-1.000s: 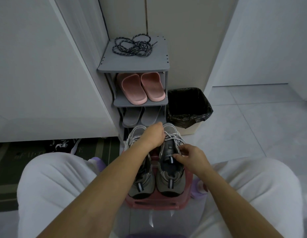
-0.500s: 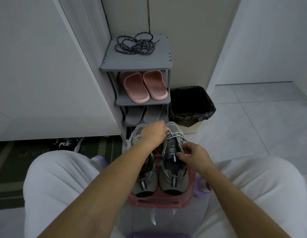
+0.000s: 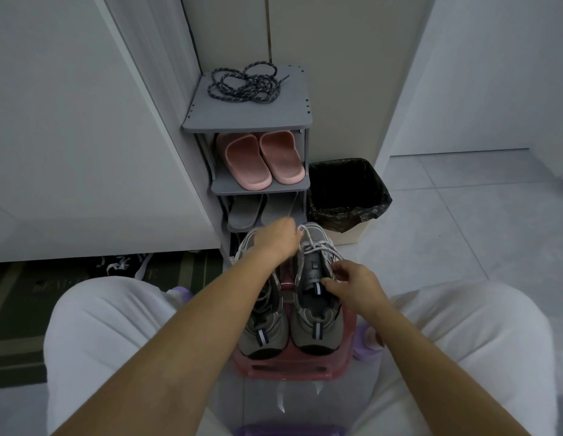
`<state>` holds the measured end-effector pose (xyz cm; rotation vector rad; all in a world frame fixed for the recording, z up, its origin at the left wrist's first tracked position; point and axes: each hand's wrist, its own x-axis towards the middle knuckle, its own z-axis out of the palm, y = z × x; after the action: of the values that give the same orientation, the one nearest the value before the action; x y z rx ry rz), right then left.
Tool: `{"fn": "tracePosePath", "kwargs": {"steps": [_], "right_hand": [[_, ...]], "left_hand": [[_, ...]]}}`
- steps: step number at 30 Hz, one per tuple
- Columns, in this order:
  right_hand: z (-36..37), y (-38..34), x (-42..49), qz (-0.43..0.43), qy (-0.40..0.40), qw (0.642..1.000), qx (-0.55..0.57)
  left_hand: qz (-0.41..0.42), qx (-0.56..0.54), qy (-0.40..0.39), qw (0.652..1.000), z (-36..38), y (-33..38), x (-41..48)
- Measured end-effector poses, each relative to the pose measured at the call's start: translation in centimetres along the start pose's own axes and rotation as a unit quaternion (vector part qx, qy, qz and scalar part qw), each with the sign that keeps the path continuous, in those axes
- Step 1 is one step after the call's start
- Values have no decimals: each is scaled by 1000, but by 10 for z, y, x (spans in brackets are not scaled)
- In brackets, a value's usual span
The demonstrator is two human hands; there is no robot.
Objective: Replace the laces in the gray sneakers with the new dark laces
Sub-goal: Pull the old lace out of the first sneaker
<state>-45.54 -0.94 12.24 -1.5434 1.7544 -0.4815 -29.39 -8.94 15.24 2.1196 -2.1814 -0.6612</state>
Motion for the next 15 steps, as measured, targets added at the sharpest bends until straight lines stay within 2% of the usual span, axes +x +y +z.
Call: {"fn": "tracePosePath", "kwargs": {"steps": [2,3,7,12,13,15], "right_hand": [[0,0,1,-2,-2,1000,-7],[0,1,1,-3,-3,1000,-9],[0,0,1,-8,-1,1000,-8],[0,1,1,-7,0,1000,-9],[0,1,1,-6,0,1000,-11],[0,-1,1,-9,-2,1000,-24]], "left_hand": [[-14,-10,-39,999,11,1,-4],[-20,-18,-32,999,16,0,-6],[-43,-43,14,998,17,-4,-7],[-74,-113,97,986,-15,-15,4],[-70,-125,95,985,-17,-17,4],[-56,-143,38,987,-14,-17,1]]}}
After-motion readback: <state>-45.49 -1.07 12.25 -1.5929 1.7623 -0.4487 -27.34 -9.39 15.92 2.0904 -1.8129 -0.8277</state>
